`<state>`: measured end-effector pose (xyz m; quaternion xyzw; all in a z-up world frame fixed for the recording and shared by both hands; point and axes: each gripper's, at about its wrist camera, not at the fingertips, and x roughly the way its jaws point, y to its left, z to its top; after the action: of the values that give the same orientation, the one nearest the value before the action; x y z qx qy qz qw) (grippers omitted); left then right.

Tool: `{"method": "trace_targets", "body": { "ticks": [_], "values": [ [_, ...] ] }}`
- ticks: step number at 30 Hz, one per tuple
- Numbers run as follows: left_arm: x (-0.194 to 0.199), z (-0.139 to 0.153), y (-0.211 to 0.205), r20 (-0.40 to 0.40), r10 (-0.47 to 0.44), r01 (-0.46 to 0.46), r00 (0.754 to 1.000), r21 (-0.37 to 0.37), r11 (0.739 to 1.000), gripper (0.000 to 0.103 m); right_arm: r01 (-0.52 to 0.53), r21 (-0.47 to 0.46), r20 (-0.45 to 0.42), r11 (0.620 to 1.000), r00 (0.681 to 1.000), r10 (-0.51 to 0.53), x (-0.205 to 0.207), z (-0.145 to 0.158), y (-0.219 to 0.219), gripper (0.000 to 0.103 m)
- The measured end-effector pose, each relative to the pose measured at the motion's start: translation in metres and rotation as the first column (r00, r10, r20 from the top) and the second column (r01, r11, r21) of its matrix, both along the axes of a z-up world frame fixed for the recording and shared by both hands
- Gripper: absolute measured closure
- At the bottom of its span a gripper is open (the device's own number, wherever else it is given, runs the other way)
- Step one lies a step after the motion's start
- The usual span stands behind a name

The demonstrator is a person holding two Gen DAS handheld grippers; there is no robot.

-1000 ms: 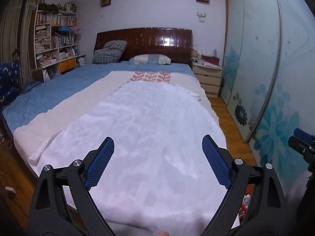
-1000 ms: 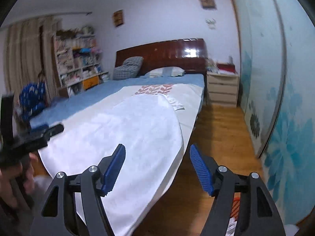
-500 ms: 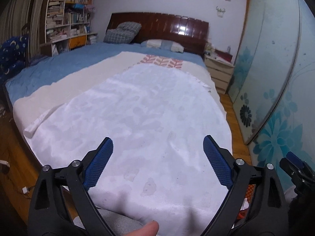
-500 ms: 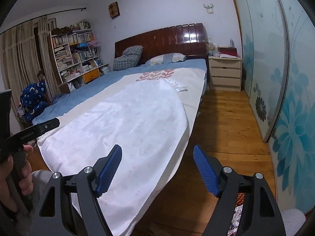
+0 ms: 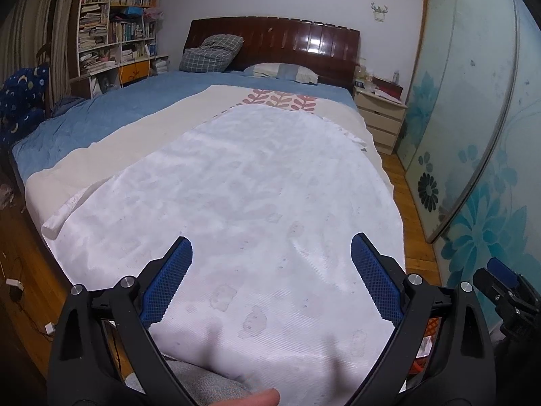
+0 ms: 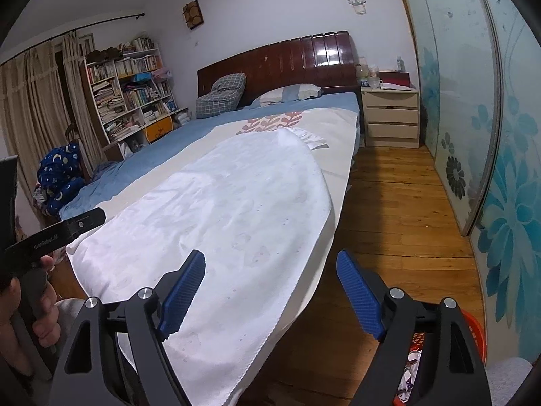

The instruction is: Collect trash

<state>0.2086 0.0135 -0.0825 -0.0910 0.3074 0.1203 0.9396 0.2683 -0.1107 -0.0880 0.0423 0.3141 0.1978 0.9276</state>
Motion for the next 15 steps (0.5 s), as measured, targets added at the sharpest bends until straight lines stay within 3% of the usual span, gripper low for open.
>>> {"method": "trace_targets", "body": {
  "ticks": [15],
  "values": [
    [-0.0005, -0.0012, 0.0039, -0.006, 0.01, -0.01, 1.0, -0.014, 1.0, 0.009, -0.003, -0.017, -0.003, 1.0, 1.0, 0.002, -0.0015, -0.0025, 0.0042, 0.023]
  ]
}}
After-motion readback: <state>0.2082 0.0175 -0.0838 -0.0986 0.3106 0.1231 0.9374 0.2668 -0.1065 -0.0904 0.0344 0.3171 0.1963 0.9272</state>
